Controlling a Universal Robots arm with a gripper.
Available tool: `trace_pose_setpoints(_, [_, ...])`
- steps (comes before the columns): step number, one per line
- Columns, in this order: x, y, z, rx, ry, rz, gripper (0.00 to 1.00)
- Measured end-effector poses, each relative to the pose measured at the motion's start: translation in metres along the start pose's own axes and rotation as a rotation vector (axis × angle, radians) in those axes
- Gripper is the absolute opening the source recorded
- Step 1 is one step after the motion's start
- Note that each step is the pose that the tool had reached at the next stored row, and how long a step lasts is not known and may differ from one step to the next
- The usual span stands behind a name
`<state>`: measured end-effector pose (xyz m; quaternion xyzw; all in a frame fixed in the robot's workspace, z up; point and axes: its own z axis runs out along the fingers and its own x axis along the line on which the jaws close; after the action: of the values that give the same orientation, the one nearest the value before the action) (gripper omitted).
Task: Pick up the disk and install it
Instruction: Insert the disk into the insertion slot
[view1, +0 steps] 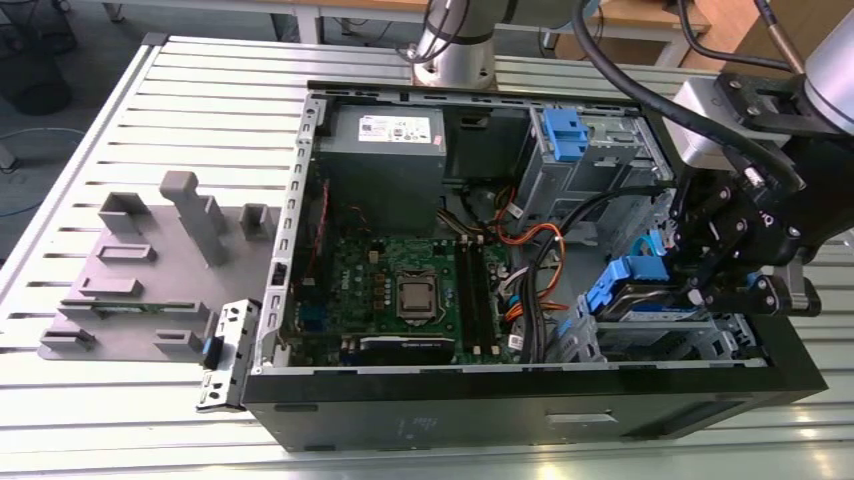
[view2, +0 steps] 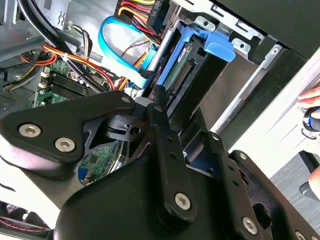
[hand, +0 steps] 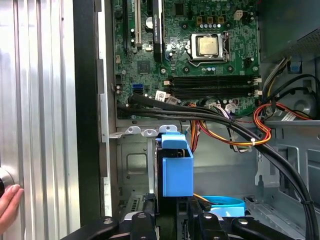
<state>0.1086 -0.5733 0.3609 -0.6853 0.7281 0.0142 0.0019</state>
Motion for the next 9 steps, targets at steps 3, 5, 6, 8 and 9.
trace_pose_setpoints(3, [0.0000,0.0000,0.0001,0.0000,-0.0002,0.000,0.36])
trace_pose_setpoints(5, [0.0000,0.0000,0.0001,0.0000,-0.0001,0.000,0.42])
trace_pose_setpoints(6, [0.0000,0.0000,0.0001,0.0000,-0.0001,0.000,0.42])
trace_pose_setpoints(8, [0.0000,0.0000,0.0002,0.0002,0.0000,0.000,0.42])
trace_pose_setpoints(9, [0.0000,-0.0001,0.0006,0.0011,-0.0004,0.000,0.42])
